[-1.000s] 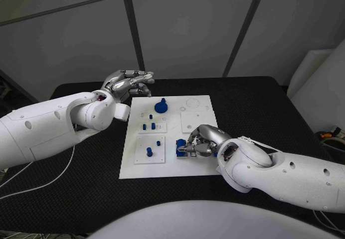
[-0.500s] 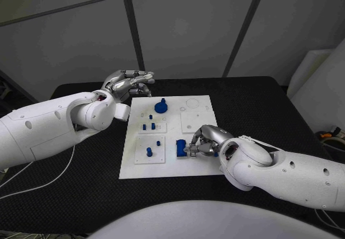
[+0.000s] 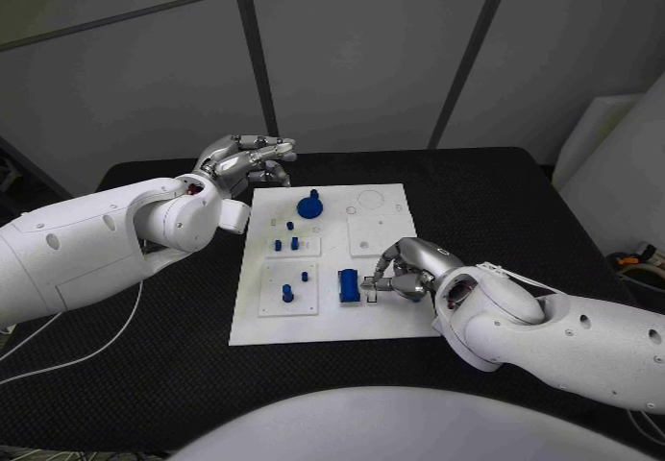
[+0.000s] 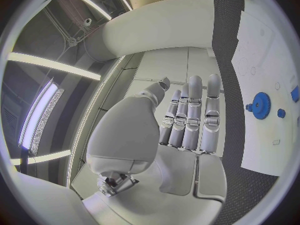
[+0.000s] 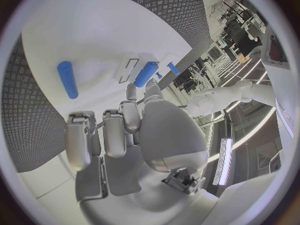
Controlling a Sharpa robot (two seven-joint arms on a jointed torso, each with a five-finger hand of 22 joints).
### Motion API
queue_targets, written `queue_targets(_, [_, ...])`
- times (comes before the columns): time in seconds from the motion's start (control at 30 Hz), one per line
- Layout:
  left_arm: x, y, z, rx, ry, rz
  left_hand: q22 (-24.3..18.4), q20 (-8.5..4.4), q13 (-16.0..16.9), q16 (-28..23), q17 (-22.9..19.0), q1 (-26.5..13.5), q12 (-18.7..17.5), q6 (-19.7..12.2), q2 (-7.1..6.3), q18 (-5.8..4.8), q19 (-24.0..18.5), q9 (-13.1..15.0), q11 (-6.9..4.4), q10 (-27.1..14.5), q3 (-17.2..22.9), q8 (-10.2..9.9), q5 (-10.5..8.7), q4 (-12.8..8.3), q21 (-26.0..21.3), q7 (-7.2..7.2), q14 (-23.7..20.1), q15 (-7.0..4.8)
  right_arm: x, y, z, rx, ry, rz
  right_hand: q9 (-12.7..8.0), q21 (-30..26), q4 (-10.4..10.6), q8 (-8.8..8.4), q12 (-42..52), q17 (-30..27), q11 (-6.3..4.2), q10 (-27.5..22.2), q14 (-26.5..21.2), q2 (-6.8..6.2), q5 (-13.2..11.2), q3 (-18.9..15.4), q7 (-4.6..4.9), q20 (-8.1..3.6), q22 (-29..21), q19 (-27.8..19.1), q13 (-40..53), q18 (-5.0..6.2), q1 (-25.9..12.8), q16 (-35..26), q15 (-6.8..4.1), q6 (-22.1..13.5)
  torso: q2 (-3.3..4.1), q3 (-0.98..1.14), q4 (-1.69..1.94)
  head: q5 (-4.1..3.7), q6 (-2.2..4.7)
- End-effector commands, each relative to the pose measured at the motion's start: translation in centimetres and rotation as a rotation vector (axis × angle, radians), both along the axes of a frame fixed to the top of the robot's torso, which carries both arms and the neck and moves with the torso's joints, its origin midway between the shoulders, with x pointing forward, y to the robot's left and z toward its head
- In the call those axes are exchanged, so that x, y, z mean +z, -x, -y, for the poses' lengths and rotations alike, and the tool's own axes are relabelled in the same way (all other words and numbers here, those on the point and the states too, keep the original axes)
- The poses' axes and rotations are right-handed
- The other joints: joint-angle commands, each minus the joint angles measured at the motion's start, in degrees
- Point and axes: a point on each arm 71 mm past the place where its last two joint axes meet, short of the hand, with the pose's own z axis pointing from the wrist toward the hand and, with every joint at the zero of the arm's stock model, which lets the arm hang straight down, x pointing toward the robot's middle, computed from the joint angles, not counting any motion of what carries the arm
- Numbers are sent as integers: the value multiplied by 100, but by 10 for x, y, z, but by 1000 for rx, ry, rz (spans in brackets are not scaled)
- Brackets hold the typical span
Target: Assemble the parts on the task board
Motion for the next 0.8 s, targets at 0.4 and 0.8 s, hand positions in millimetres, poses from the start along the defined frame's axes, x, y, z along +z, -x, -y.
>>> queue_targets(0.4, [1,0,1,-10,7,5,-6,12,6,3,-7,-33,30,-28,27,274,39,2,13,-43,-32,33,-1,-6,-35,15,-23,29,6,-1,60,-55,56,16,-81,19,100,-202,-128,-31,79,-44,299,4,99,-4,41,46,1509,605,-70,-43,-77,-39,81,-62,4,0,-6,-105,1])
queue_targets(0.8, [1,0,1,-12,8,6,-6,12,6,3,-7,-33,30,-28,27,274,39,2,13,-43,-32,33,-1,-6,-35,15,-23,29,-2,-3,71,-57,191,-14,-131,19,138,-341,-175,-50,100,-59,294,-100,232,-52,62,71,1509,605,-87,-43,-83,-55,102,-28,11,-2,-1,-144,1])
